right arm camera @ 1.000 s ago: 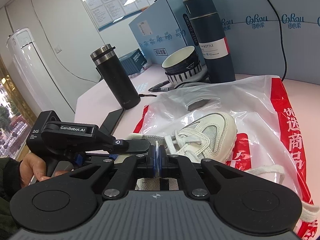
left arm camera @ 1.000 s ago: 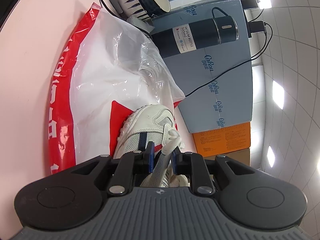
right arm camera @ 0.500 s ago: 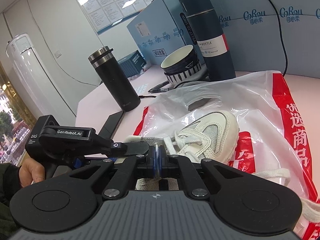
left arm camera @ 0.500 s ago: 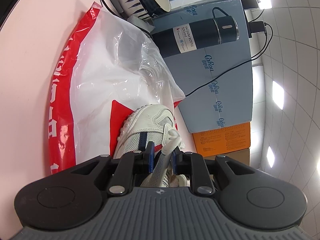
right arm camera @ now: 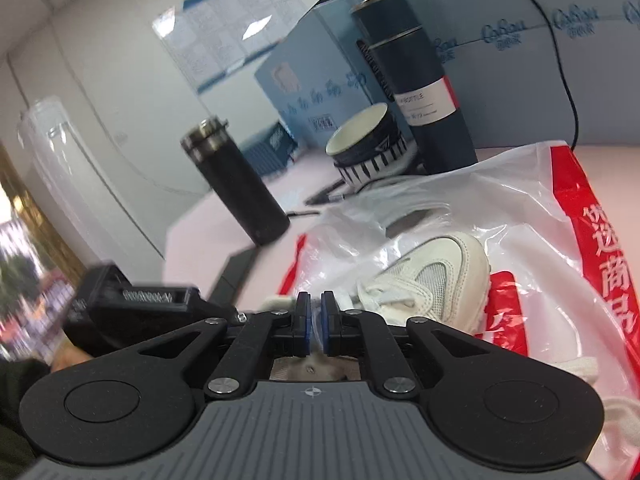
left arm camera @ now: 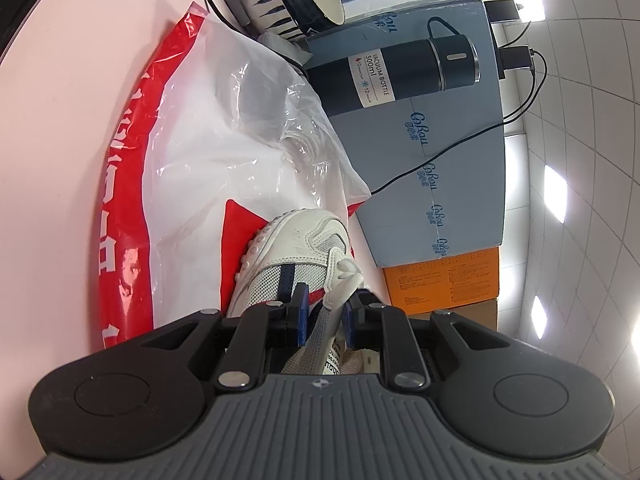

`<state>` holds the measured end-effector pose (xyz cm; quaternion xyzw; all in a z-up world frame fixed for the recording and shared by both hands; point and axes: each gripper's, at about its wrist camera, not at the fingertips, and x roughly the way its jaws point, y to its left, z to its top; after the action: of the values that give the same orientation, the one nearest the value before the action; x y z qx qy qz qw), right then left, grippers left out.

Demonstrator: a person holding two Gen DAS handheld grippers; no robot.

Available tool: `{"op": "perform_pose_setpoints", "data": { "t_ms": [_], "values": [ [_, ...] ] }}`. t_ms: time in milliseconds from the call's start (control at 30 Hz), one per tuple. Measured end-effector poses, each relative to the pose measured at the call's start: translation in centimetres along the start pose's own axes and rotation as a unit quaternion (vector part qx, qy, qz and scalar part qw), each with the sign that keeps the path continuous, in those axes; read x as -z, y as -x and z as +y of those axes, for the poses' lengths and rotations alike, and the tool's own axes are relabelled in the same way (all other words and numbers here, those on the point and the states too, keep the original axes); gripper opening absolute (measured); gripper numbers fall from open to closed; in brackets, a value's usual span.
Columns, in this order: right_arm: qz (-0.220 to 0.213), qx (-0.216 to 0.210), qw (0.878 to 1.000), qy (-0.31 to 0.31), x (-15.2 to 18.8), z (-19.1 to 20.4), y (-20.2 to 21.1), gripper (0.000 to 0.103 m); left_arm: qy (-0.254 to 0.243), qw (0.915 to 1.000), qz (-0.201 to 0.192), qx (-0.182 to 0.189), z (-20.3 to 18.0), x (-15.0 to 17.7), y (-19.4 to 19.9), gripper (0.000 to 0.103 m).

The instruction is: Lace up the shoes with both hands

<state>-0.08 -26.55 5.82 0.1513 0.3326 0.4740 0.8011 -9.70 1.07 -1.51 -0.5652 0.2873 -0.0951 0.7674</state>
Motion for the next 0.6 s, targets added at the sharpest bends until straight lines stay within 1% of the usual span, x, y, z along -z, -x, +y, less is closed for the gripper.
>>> {"op": "perform_pose_setpoints", "data": {
  "t_ms": [33, 67, 100, 167, 233, 300, 333, 367, 400, 467, 533, 567, 600],
  "values": [
    [-0.013, -0.007, 1.000, -0.016, -0.1, -0.3, 0.4, 0.022, 0.000, 1.0000, 0.000, 0.000, 0.0, 0.0, 0.0, 0.016],
    [-0.027, -0.014, 0.999, -0.031, -0.2, -0.6, 0.9, 0.039, -0.001, 1.0000, 0.000, 0.000, 0.0, 0.0, 0.1, 0.016],
    [-0.031, -0.013, 0.999, -0.028, -0.4, -0.5, 1.3, 0.042, -0.002, 1.0000, 0.000, 0.000, 0.0, 0.0, 0.1, 0.016],
    [-0.040, -0.009, 0.999, -0.020, -0.9, -0.3, 2.3, 0.042, -0.003, 1.0000, 0.000, -0.001, 0.0, 0.0, 0.1, 0.016],
    [-0.021, 0.019, 0.999, 0.037, -1.2, 0.8, 2.5, 0.042, -0.002, 1.0000, -0.001, 0.000, 0.0, 0.0, 0.1, 0.016],
    [-0.001, 0.039, 0.996, 0.085, -1.2, 1.9, 2.4, 0.040, 0.000, 1.0000, 0.000, 0.001, 0.1, 0.0, 0.1, 0.016],
    [0.010, 0.044, 0.994, 0.102, -1.1, 2.3, 2.2, 0.036, 0.000, 1.0000, 0.000, 0.002, 0.1, 0.0, 0.1, 0.016],
    [0.021, 0.050, 0.991, 0.120, -0.9, 2.7, 2.0, 0.031, 0.001, 1.0000, 0.000, 0.002, 0.1, 0.0, 0.1, 0.016],
    [0.031, 0.055, 0.988, 0.138, -0.8, 3.1, 1.7, 0.028, 0.001, 1.0000, 0.000, 0.002, 0.1, 0.0, 0.1, 0.016],
    [0.053, 0.066, 0.981, 0.174, -0.5, 3.9, 1.3, 0.026, 0.001, 1.0000, 0.000, 0.003, 0.1, 0.0, 0.1, 0.016],
    [0.074, 0.077, 0.972, 0.209, -0.2, 4.7, 0.8, 0.019, 0.001, 1.0000, 0.000, 0.003, 0.1, 0.0, 0.2, 0.016],
    [0.077, 0.078, 0.972, 0.208, -0.1, 4.7, 0.5, 0.011, 0.002, 1.0000, 0.000, 0.003, 0.1, 0.0, 0.2, 0.016],
    [0.080, 0.079, 0.972, 0.207, -0.1, 4.7, 0.2, 0.006, 0.001, 1.0000, 0.000, 0.003, 0.1, 0.0, 0.1, 0.016]
  ]
}}
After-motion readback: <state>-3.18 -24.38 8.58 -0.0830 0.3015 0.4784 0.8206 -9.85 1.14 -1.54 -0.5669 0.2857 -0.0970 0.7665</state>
